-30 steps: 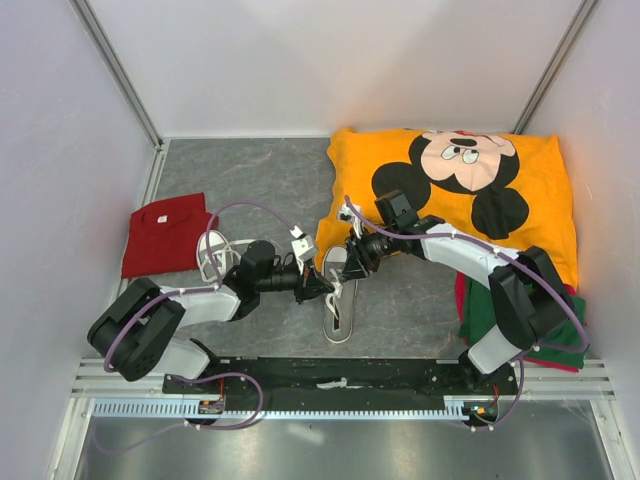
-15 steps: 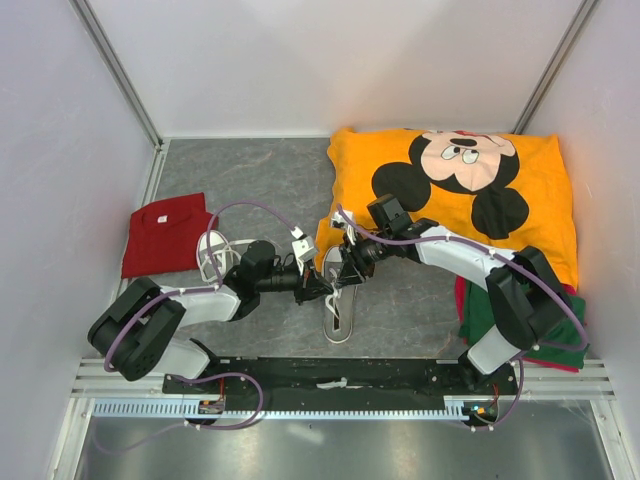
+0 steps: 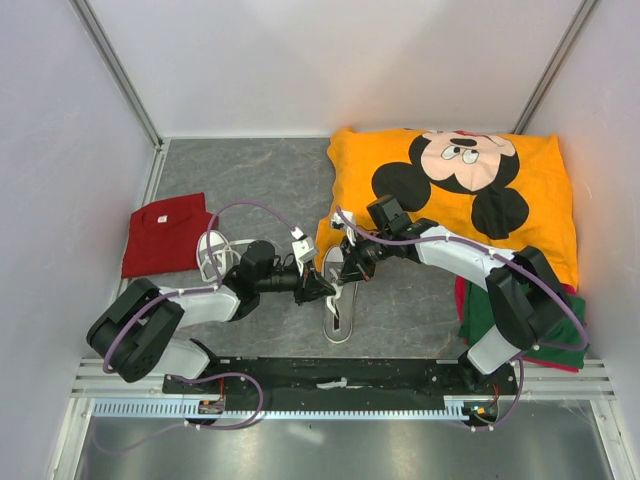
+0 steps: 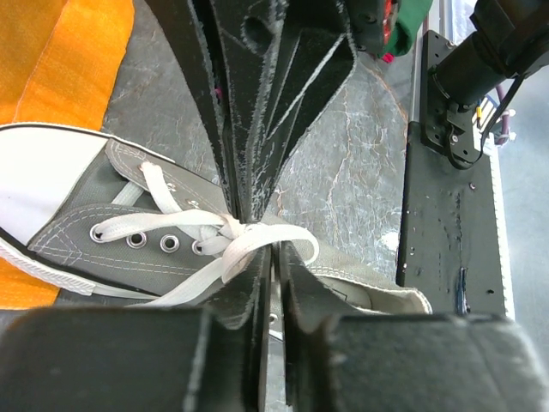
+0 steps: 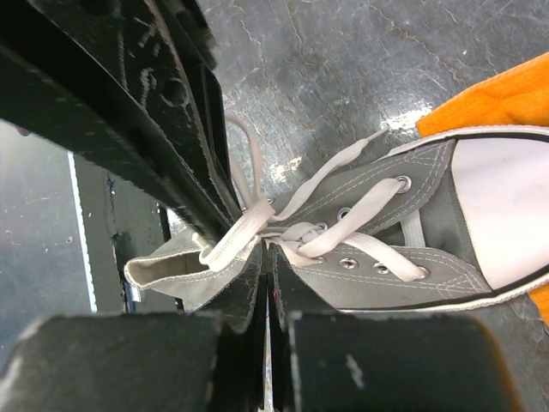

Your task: Tie the shoes

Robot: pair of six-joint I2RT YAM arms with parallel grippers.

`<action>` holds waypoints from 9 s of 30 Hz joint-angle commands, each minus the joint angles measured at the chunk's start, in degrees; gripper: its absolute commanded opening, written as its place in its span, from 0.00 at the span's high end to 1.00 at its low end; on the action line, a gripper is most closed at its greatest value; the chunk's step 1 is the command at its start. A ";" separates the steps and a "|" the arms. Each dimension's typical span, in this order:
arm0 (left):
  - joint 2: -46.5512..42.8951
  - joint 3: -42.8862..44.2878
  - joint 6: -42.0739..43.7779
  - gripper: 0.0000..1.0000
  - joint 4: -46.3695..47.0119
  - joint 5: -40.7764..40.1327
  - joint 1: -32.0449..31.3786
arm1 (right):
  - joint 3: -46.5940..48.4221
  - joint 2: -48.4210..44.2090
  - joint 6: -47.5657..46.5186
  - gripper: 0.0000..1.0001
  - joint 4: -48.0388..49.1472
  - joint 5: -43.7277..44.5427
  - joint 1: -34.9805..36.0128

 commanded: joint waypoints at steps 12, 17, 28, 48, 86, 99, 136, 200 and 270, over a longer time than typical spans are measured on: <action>-10.87 0.72 10.49 0.54 -15.04 0.26 1.15 | -2.24 -5.08 -0.49 1.00 0.57 2.16 0.15; -19.04 0.20 19.30 0.54 -23.34 0.96 2.30 | -2.15 -4.56 -0.57 1.00 0.74 1.63 0.15; -20.19 0.98 17.28 0.60 -24.80 2.37 3.35 | -0.13 -4.82 -8.37 0.52 -2.15 1.72 -0.46; -24.60 6.79 26.60 0.52 -41.62 8.70 13.11 | 1.54 -6.40 -38.28 0.43 -4.97 4.00 3.75; -12.20 11.89 49.10 0.24 -46.90 7.12 8.20 | 1.63 -8.07 -43.82 1.00 -8.39 8.57 9.11; -12.29 10.22 41.54 0.39 -33.80 4.04 2.91 | 0.49 -8.60 -43.20 1.00 -8.48 8.39 9.20; -10.98 10.91 49.98 0.98 -39.60 5.79 6.96 | -10.06 -16.51 -43.55 1.00 -11.21 12.09 5.60; -18.53 6.52 61.58 0.42 -39.16 9.58 2.21 | 2.77 -3.06 -24.57 0.64 -9.27 -1.89 1.47; -24.08 9.59 70.36 0.51 -49.11 2.37 4.85 | -2.85 -7.81 -14.99 1.00 -2.34 1.01 2.35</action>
